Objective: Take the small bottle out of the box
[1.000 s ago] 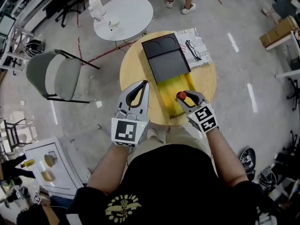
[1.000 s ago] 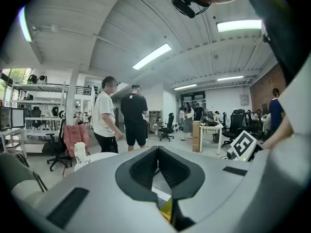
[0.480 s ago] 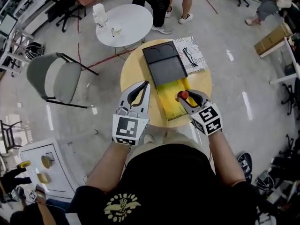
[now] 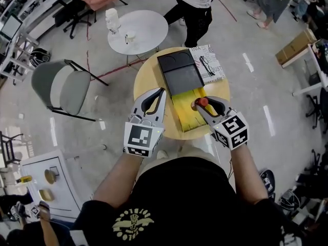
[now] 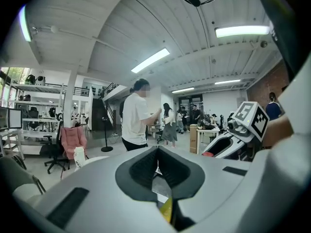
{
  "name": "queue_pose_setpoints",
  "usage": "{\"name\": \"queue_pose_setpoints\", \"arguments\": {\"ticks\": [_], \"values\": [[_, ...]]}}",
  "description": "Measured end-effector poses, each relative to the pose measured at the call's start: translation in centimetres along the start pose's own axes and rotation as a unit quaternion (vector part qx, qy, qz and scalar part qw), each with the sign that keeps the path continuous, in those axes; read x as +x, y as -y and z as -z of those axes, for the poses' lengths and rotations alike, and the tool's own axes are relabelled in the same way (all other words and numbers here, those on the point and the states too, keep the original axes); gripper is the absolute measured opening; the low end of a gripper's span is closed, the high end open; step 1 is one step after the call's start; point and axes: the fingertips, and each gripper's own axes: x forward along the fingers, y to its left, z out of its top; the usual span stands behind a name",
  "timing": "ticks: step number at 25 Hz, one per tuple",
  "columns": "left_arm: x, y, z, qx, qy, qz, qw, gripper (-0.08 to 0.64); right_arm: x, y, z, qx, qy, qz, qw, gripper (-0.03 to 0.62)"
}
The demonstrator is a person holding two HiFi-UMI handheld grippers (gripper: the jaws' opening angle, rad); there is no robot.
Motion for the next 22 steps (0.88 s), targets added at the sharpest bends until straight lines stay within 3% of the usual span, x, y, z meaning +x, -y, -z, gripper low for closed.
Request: {"name": "queue_pose_setpoints", "arguments": {"ticks": [8, 13, 22], "values": [[-0.9, 0.5, -1.6, 0.005, 0.013, 0.011, 0.9998, 0.017, -2.9, -1.4, -3.4, -0.003, 0.015, -0.002, 1.0, 0.153], [-0.9, 1.1, -0.8, 0.004, -0.016, 0.033, 0.9993, 0.017, -4.0, -2.4, -5.1, -0.003, 0.028, -0.008, 1.0, 0.153], [-1.4, 1.9, -1.8, 0.01, -0.011, 0.045, 0.9989, 0.017, -5.6, -3.1, -8.3, -0.006, 0.076, -0.003, 0.997, 0.153]]}}
